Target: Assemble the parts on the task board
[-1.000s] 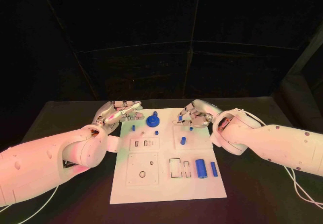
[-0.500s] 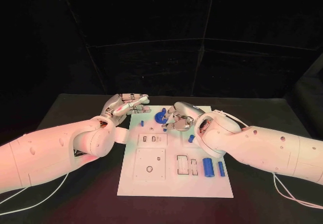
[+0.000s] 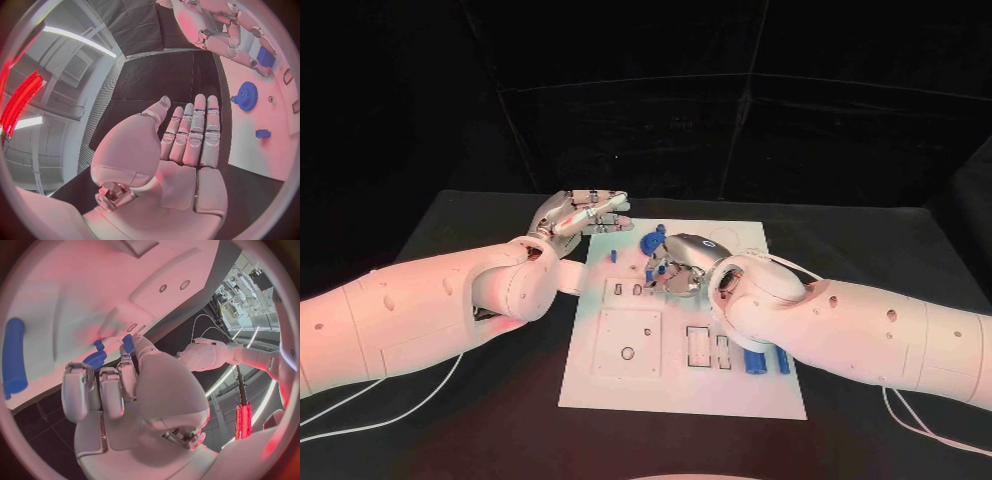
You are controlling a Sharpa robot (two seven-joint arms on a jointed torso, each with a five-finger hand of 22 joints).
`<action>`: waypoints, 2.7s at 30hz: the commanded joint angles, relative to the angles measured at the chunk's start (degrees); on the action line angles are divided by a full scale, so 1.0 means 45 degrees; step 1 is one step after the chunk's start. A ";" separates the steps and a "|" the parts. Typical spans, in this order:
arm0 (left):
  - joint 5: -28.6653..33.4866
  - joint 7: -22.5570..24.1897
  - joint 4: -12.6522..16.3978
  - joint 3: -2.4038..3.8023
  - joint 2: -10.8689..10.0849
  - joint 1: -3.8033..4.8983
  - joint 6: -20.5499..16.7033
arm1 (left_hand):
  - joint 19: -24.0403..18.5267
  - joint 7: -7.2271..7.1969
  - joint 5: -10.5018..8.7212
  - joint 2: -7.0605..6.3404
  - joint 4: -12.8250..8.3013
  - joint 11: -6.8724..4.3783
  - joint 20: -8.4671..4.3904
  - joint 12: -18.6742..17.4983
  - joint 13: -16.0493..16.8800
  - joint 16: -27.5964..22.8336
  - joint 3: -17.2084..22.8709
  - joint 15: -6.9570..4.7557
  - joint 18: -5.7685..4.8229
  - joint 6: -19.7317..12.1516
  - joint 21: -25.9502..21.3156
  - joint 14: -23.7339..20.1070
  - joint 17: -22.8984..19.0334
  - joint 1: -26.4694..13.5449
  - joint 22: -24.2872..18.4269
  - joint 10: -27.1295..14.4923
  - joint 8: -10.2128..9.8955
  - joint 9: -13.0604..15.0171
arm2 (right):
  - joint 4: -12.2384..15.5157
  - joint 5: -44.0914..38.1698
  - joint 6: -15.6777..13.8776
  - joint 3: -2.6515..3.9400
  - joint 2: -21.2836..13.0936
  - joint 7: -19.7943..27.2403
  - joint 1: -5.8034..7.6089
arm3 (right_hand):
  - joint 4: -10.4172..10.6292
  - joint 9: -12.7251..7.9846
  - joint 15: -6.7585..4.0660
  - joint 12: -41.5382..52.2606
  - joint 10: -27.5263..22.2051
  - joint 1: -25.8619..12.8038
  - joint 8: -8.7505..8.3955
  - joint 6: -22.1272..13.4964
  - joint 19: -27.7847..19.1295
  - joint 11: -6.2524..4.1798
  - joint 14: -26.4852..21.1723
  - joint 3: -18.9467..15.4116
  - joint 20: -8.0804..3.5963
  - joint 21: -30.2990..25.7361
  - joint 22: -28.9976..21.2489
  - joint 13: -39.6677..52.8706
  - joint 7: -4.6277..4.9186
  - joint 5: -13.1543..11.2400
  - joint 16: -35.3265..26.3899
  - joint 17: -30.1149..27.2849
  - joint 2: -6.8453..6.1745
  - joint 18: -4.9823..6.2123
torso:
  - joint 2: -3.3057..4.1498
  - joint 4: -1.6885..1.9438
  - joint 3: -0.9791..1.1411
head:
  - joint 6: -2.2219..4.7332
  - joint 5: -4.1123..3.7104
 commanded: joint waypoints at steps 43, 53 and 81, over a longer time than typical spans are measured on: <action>0.0149 0.0127 0.0004 0.0008 0.0059 0.0024 0.0145 | 0.0093 0.0019 0.0018 -0.0012 -0.0117 0.0021 -0.0024 -0.0064 -0.0003 -0.0085 0.0028 0.0046 0.0172 0.0062 -0.0070 -0.0058 0.0027 0.0109 -0.0018 0.0102 -0.0064 -0.0001 | -0.0136 -0.1164 0.1217 -0.0023 0.0254 -0.0874 -0.0380 | -0.0036 -0.0045 0.0010 -0.0217 -0.0138 -0.0251 -0.0139 -0.0229 0.0079 0.0078 0.1292 0.0079 -0.0037 -0.0064 0.0672 0.0527 0.0102 -0.0083 -0.0005 0.3133 -0.0251 -0.0137 | -0.0020 0.0020 -0.0024 | -0.0307 -0.0041; 0.0149 0.0126 -0.0059 0.0008 0.0043 0.0024 0.0145 | 0.0093 0.0019 0.0018 -0.0012 -0.0117 0.0021 -0.0024 -0.0064 -0.0003 -0.0085 0.0028 0.0046 0.0172 0.0062 -0.0070 -0.0058 0.0027 0.0109 -0.0018 0.0102 -0.0064 -0.0001 | -0.0044 -0.1218 0.1311 -0.0023 0.0235 -0.0988 -0.0384 | -0.0017 -0.0091 0.0076 -0.0290 -0.0210 -0.0387 -0.0248 -0.0402 0.0071 0.0158 0.1290 0.0035 0.0019 -0.0077 0.0656 0.0467 0.0193 -0.0209 -0.0011 0.3123 -0.0455 -0.0134 | -0.0022 0.0032 -0.0027 | -0.0313 -0.0070; 0.0149 -0.0004 -0.0114 0.0007 0.0039 0.0024 0.0244 | 0.0093 0.0019 0.0018 -0.0012 -0.0117 0.0021 -0.0024 -0.0064 -0.0003 -0.0085 0.0028 0.0046 0.0172 0.0062 -0.0070 -0.0058 0.0027 0.0109 -0.0018 0.0102 -0.0064 -0.0001 | 0.0087 -0.1267 -0.0583 -0.0021 0.0187 -0.1246 -0.0434 | 0.0309 -0.0224 0.0302 -0.0989 -0.0864 -0.1108 -0.0732 -0.1501 -0.0007 0.0417 0.1242 -0.0579 0.0235 -0.0167 0.0507 -0.0217 0.0460 -0.0377 -0.0112 0.2939 -0.1284 -0.0103 | -0.0015 0.0008 -0.0022 | -0.0348 0.0036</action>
